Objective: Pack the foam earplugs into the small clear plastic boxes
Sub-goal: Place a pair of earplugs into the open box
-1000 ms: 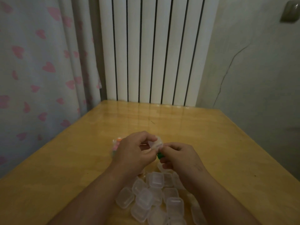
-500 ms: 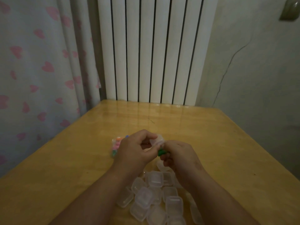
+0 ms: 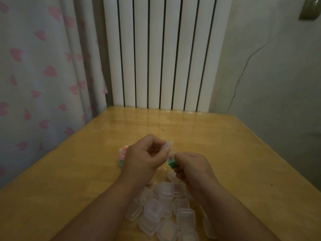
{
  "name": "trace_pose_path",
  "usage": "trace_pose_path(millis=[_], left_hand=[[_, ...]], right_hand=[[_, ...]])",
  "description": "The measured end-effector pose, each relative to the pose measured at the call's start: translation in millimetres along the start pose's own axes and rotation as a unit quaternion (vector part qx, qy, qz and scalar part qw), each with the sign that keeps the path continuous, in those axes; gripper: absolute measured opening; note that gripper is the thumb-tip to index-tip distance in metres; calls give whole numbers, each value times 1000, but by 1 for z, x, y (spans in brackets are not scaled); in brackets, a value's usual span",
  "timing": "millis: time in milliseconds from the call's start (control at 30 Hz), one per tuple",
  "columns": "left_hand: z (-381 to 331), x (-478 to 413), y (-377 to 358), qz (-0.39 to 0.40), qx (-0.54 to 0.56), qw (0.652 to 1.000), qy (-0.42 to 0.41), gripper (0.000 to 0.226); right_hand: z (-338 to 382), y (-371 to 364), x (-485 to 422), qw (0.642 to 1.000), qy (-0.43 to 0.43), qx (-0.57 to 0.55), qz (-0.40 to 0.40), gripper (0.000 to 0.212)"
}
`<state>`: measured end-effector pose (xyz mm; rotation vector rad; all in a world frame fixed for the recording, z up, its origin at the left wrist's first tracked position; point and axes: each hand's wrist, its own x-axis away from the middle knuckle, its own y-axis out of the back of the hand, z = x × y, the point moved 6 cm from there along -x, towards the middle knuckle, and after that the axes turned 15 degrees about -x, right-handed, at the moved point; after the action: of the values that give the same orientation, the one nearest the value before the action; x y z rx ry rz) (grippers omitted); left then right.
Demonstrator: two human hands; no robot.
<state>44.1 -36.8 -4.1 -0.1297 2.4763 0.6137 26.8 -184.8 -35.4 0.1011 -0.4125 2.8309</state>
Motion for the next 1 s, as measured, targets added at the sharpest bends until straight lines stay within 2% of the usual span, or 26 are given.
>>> trace_pose_path(millis=[100, 200, 267, 367, 467, 533, 633, 767, 833, 900, 1000], left_hand=[[4, -3, 5, -13, 11, 999, 31, 20], [13, -2, 2, 13, 18, 996, 83, 13], [16, -2, 2, 12, -51, 995, 88, 15], [10, 0, 4, 4, -177, 983, 54, 11], [6, 2, 3, -2, -203, 978, 52, 19], [9, 2, 3, -4, -177, 981, 80, 21], [17, 0, 3, 14, -73, 986, 151, 20], [21, 2, -6, 91, 60, 978, 179, 18], [16, 3, -10, 131, 101, 972, 169, 26], [11, 4, -12, 157, 118, 968, 154, 29], [11, 6, -15, 178, 104, 967, 150, 21]], right_hand=[[3, 1, 0, 1000, 6, -9, 14, 15], [9, -2, 4, 998, 11, 7, 54, 13], [13, -1, 4, 998, 44, 10, 46, 13], [23, 5, 7, 990, 140, 10, 5, 16], [24, -1, 11, 987, 158, -6, 30, 15], [24, -4, 11, 978, 194, 66, 27, 16], [27, -3, 9, 949, 244, 198, 0, 18], [26, 4, 3, 953, 240, 183, -22, 21], [26, 7, 1, 955, 237, 176, -32, 22], [27, 11, 0, 956, 237, 169, -41, 23], [26, 15, -2, 956, 239, 162, -46, 22]])
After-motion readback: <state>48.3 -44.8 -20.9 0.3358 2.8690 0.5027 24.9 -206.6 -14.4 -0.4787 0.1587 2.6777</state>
